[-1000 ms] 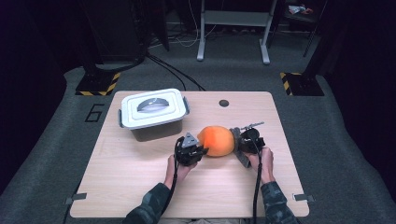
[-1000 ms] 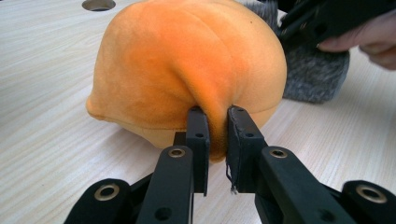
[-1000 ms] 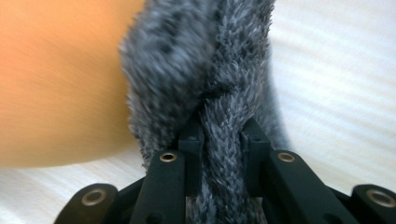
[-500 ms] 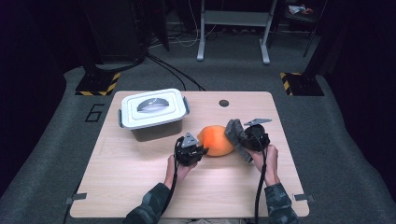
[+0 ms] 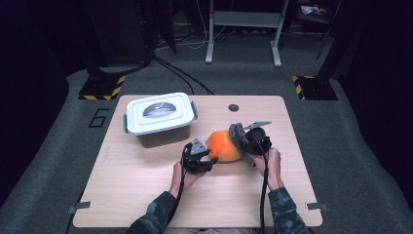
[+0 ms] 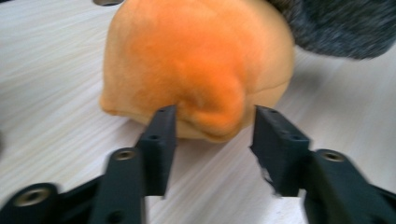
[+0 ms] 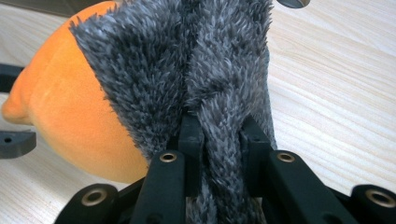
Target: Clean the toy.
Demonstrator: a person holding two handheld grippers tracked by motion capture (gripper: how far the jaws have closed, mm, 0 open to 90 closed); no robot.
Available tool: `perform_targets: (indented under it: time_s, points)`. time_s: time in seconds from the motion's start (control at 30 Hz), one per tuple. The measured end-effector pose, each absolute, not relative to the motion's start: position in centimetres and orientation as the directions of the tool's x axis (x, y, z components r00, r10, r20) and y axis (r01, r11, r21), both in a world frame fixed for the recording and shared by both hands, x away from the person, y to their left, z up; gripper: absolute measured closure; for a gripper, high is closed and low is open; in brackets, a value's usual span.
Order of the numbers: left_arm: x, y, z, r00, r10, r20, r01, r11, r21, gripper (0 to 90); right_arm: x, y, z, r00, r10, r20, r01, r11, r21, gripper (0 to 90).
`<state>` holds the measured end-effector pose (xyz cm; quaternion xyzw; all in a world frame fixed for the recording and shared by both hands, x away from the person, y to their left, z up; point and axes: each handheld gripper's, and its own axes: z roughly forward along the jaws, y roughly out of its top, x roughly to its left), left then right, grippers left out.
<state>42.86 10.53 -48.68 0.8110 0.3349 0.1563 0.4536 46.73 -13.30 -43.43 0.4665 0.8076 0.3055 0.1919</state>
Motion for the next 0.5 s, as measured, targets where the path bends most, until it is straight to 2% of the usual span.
perform_targets:
  time_s: [0.1,0.17,0.23,0.5]
  points:
    - [42.8,10.1,-48.6,0.722,0.692,-0.007,0.380,-0.388,0.840,40.4,46.8,-13.3,-43.4,-0.488,0.872,-0.020,0.639,0.374,0.672,75.0]
    - [42.8,9.7,-48.6,0.719,0.693,0.051,0.351,-0.426,0.834,39.5,46.9,-13.3,-43.4,-0.490,0.871,-0.023,0.637,0.376,0.672,75.0]
    - [42.8,9.2,-48.8,0.720,0.691,0.070,0.341,-0.440,0.831,41.0,46.9,-13.2,-43.4,-0.487,0.873,-0.024,0.640,0.375,0.671,75.0]
    - [43.1,8.9,-49.0,0.730,0.680,0.060,0.331,-0.430,0.840,71.3,46.7,-13.8,-43.3,-0.481,0.876,-0.017,0.636,0.362,0.682,74.9]
